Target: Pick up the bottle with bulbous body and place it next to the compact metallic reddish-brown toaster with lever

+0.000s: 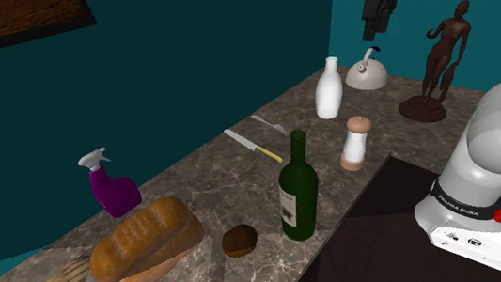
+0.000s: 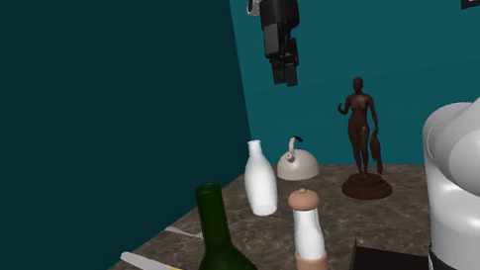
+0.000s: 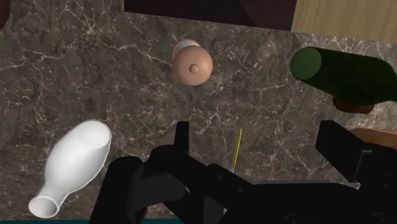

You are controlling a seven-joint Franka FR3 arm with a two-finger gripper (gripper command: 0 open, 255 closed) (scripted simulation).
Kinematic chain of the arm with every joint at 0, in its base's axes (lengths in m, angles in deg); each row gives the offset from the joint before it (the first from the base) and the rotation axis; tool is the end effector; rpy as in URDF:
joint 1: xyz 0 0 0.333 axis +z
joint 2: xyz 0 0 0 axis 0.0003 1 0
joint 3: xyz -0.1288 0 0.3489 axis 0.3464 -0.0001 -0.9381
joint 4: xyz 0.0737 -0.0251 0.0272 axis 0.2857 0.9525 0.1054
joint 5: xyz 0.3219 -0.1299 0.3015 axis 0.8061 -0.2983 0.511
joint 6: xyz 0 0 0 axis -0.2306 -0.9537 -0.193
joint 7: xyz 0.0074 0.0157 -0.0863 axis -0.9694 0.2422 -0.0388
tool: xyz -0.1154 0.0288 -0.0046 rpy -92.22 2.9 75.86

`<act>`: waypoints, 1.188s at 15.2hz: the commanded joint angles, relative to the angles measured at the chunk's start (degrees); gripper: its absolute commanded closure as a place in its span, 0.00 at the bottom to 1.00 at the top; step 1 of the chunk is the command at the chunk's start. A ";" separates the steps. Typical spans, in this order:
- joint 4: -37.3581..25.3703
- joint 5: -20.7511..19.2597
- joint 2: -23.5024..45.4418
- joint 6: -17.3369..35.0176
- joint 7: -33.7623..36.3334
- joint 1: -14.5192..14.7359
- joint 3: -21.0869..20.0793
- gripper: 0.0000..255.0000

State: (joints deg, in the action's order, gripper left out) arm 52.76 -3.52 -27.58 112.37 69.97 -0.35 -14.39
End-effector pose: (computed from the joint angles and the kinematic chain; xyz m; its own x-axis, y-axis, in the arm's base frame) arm 0.3067 -0.0225 0.6585 0.9979 0.0639 0.0062 0.0642 -0.9943 -0.0846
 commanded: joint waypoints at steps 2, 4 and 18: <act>0.16 -0.76 1.21 1.21 -1.03 -0.19 0.82 0.00; 0.26 -2.18 3.80 3.65 -3.04 -0.56 2.46 0.00; -6.92 -7.31 27.46 19.09 -16.42 -2.22 13.35 0.00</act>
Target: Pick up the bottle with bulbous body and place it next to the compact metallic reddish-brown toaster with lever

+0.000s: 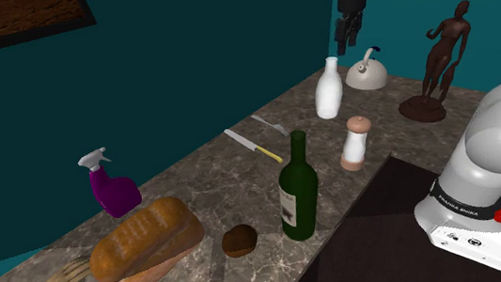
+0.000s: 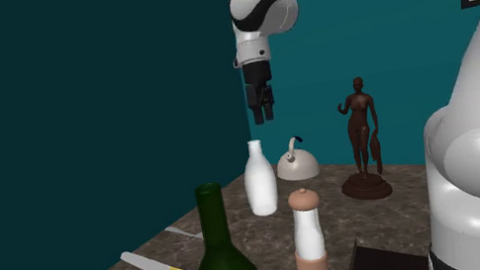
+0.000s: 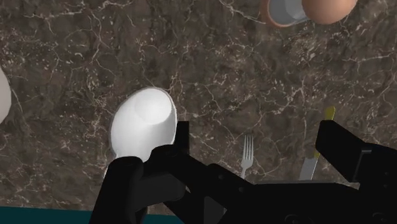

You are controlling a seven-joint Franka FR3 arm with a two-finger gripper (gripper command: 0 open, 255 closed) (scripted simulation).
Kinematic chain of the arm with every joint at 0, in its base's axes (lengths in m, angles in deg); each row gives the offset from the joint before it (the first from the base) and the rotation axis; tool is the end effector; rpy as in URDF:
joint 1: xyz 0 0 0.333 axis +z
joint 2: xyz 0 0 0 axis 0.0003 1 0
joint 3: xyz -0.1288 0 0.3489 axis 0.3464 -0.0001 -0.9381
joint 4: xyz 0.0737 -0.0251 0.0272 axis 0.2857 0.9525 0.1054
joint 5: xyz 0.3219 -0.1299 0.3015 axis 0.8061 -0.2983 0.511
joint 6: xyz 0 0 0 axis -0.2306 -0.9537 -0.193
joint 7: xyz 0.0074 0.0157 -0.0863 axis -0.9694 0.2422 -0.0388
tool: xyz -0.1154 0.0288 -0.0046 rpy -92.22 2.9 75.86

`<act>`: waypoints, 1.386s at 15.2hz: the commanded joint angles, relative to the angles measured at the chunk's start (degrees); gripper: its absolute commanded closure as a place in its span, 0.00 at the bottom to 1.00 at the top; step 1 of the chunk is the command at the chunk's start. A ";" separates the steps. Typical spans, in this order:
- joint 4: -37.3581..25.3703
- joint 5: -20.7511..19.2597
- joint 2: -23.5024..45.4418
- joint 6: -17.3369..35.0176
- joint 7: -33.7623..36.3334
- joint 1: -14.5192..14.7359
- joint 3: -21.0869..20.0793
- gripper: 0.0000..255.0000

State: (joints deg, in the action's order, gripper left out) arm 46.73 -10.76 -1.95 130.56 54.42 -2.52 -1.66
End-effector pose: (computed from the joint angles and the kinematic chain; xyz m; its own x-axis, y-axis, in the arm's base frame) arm 0.4512 -0.1754 0.5576 0.9954 0.0922 -0.0280 0.0911 -0.9952 -0.0357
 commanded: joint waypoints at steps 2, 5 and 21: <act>-3.04 0.10 5.83 2.62 -2.85 -0.22 2.01 0.00; -6.82 0.88 12.08 4.84 -5.92 -0.58 3.93 0.00; -11.45 4.44 26.03 13.31 -12.34 -2.30 6.66 0.00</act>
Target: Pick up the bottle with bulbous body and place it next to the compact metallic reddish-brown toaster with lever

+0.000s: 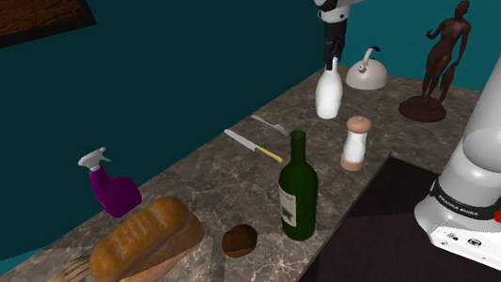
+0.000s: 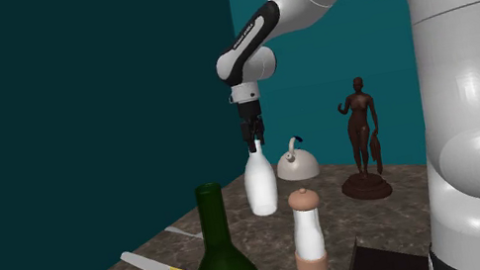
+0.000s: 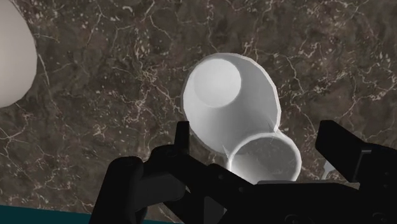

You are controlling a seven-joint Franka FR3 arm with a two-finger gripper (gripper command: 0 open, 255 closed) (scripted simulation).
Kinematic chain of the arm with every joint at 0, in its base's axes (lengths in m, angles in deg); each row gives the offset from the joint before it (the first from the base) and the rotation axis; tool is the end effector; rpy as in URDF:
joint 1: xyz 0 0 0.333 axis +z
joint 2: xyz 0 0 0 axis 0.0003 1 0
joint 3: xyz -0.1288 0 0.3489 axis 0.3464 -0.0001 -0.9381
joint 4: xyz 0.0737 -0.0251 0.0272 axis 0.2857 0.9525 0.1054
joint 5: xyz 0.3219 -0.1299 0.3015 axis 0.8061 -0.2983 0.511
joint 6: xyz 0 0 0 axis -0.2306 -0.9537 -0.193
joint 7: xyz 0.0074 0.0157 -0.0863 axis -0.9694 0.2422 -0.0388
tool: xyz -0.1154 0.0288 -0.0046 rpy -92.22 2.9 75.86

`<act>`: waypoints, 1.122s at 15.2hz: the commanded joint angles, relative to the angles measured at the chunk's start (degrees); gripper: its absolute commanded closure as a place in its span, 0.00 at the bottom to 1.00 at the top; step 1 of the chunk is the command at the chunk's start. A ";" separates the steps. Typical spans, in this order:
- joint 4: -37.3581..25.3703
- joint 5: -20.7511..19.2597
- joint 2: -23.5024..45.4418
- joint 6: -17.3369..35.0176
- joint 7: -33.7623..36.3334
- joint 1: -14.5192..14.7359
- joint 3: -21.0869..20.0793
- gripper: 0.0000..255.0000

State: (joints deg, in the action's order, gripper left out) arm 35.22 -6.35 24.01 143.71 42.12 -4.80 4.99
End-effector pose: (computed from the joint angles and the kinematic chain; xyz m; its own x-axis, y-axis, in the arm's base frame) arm 0.5578 -0.2875 0.4436 0.9921 0.1133 -0.0546 0.1135 -0.9935 0.0015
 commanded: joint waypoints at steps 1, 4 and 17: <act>0.06 0.04 0.08 0.16 -0.04 -0.02 0.01 0.00; 0.06 0.04 0.08 0.16 -0.04 -0.02 0.01 0.00; -0.93 -0.17 -0.43 -1.31 0.08 0.02 0.01 1.00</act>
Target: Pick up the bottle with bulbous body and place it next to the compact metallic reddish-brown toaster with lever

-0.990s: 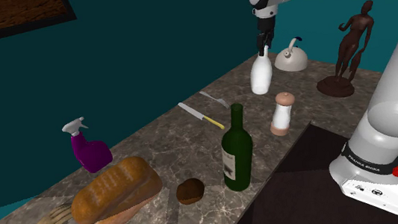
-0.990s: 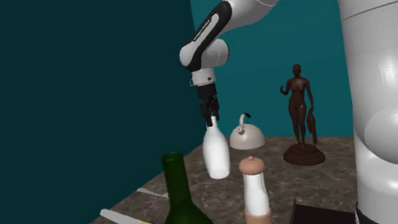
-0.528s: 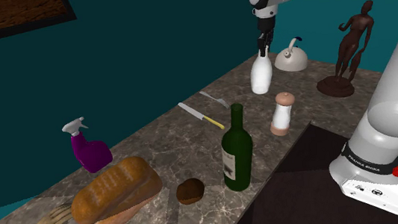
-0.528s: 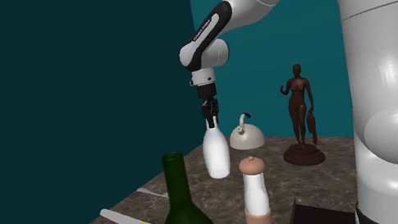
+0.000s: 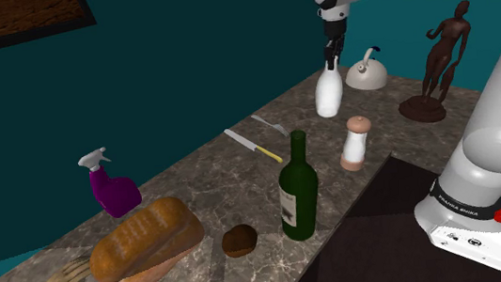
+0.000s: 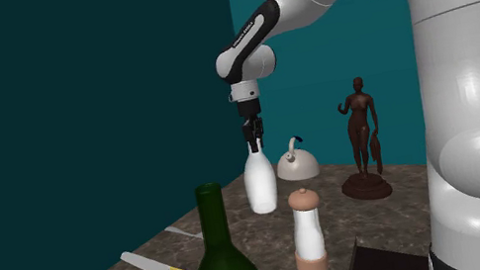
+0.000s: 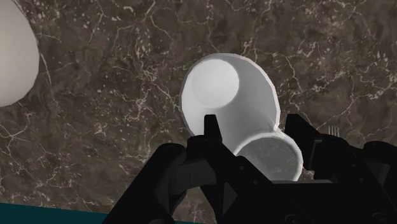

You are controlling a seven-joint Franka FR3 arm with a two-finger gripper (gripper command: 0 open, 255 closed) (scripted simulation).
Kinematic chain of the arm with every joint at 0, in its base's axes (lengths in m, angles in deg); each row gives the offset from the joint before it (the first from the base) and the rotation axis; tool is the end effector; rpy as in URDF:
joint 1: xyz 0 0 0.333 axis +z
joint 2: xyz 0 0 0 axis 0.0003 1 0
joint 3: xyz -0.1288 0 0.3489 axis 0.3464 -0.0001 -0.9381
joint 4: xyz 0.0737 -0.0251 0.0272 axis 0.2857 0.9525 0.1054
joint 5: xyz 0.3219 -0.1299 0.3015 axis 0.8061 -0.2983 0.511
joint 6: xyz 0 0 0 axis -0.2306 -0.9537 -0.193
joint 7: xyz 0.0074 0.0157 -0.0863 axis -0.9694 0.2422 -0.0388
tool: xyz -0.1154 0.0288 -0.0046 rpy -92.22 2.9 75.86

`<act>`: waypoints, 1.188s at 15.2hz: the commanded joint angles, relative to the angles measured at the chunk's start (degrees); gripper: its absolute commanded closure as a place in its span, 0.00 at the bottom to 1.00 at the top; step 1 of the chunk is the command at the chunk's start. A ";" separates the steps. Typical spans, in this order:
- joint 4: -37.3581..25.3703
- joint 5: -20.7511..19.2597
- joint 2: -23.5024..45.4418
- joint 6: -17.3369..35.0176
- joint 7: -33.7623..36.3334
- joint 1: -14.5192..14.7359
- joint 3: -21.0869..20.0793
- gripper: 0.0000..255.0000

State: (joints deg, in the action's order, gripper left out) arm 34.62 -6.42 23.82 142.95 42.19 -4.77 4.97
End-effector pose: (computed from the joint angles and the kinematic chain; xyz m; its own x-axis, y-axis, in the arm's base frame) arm 0.5586 -0.2875 0.4499 0.9921 0.1133 -0.0543 0.1135 -0.9935 0.0016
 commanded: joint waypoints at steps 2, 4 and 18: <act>-1.40 -0.27 -0.68 -2.02 0.10 0.03 0.01 1.00; -2.51 -0.43 -1.08 -3.50 0.18 0.06 0.00 1.00; -11.82 -0.91 -2.44 -14.06 0.30 0.18 -0.07 1.00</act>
State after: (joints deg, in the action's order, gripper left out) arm 23.37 -7.23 21.65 129.70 42.41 -4.63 4.94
